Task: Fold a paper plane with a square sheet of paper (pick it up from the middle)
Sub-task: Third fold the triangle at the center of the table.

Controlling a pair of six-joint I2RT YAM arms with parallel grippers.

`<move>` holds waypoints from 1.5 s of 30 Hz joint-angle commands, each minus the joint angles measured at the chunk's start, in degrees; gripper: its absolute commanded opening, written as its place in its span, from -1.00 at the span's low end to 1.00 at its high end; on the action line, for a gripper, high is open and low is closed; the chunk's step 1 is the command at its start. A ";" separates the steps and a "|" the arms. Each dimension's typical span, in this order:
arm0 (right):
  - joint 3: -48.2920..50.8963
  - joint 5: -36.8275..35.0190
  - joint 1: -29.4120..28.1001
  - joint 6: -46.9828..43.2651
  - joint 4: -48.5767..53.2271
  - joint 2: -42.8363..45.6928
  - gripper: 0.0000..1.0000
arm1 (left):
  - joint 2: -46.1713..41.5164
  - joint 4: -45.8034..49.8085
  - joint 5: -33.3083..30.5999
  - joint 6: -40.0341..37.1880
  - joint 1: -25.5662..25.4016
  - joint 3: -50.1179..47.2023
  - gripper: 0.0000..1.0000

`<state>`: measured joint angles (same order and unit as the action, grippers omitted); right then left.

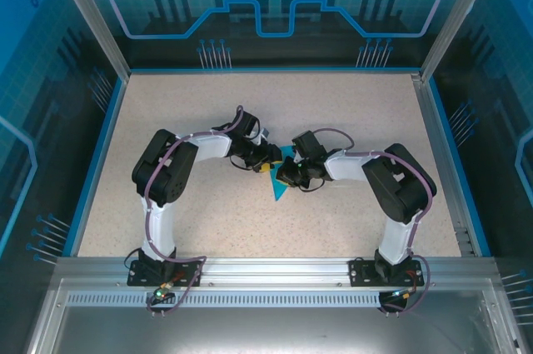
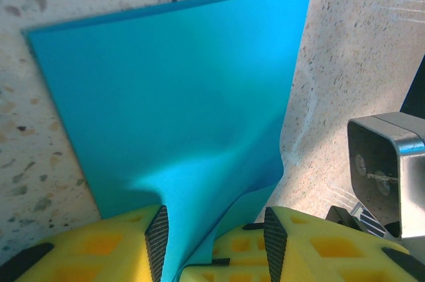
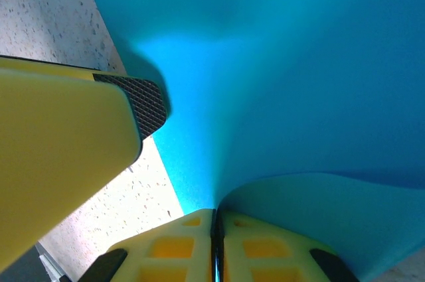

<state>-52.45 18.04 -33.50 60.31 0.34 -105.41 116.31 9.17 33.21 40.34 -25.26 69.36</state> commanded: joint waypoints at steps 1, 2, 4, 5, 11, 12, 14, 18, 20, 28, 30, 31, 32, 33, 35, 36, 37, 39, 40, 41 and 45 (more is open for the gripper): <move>0.06 -0.63 -0.87 -0.89 1.20 -2.64 -0.77 | -1.18 2.34 -0.34 -1.03 -0.85 1.39 -0.09; -0.07 -0.59 -0.87 -0.96 1.45 -2.83 -0.76 | -1.64 2.43 -0.55 -1.03 -0.85 1.38 -0.09; -0.20 -0.68 -0.87 -1.16 2.12 -3.13 -0.75 | -2.58 2.69 -1.15 -0.84 -0.71 1.59 -0.09; -0.05 -0.78 -0.86 -1.15 2.28 -3.29 -0.74 | -3.11 2.91 -1.66 -0.77 -0.72 1.72 -0.09; 0.50 -1.00 -0.84 -1.53 2.67 -3.66 -0.57 | -6.62 2.76 -4.31 0.79 1.60 0.95 -0.09; 0.57 -0.98 -0.85 -1.59 2.69 -3.58 -0.53 | -7.05 2.61 -4.58 1.06 2.14 0.64 -0.09; 0.80 -0.85 -0.84 -1.77 2.41 -3.49 -0.44 | -7.93 2.69 -5.21 1.27 3.52 0.03 -0.09; 1.12 -0.83 -0.78 -2.26 2.13 -3.26 -0.26 | -9.22 2.77 -5.62 1.39 5.67 -1.12 -0.09; 1.21 -0.89 -0.78 -2.47 2.12 -3.10 -0.21 | -9.78 3.12 -5.95 1.15 6.39 -1.73 -0.08; 1.73 -0.23 -0.06 -2.83 0.22 -2.75 -0.30 | -10.91 3.32 -4.90 0.44 6.89 -3.56 -0.08; 3.52 0.07 0.17 -2.92 -0.49 -2.79 -0.33 | -11.02 2.84 -4.49 0.63 6.89 -4.14 -0.08; 3.76 0.23 0.25 -2.92 -0.64 -2.79 -0.33 | -11.02 2.79 -4.26 0.77 6.89 -4.40 -0.09; 3.84 0.27 0.32 -2.96 -0.77 -2.85 -0.34 | -11.10 2.57 -3.91 0.76 6.89 -4.74 -0.09; 3.89 0.40 0.36 -3.10 -0.76 -2.79 -0.34 | -11.11 2.39 -3.64 0.79 6.83 -5.00 -0.09; 4.05 0.35 0.52 -3.14 -0.78 -2.75 -0.35 | -11.16 2.01 -2.93 0.90 6.74 -5.67 -0.09; 4.17 0.41 0.63 -3.22 -0.78 -2.77 -0.36 | -11.24 1.78 -2.61 1.07 6.67 -5.88 -0.09; 4.21 0.43 0.69 -3.27 -0.76 -2.75 -0.40 | -11.31 1.44 -2.23 1.21 6.55 -6.22 -0.09; 4.38 0.37 0.80 -3.35 -0.45 -2.70 -0.50 | -11.48 1.22 -1.75 1.24 6.04 -6.65 -0.10; 4.38 0.15 0.92 -3.53 -0.09 -2.62 -0.58 | -11.66 1.20 -1.66 1.22 5.71 -6.86 -0.13; 4.33 0.06 0.96 -3.78 0.46 -2.74 -0.63 | -11.81 1.24 -1.49 1.22 5.40 -7.12 -0.15; 4.28 -0.01 1.26 -4.28 1.66 -2.87 -0.81 | -12.29 0.99 -0.51 1.60 4.08 -8.13 -0.26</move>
<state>-50.17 20.18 -32.82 57.19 -4.49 -105.69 106.37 10.68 30.04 40.97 -20.01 62.26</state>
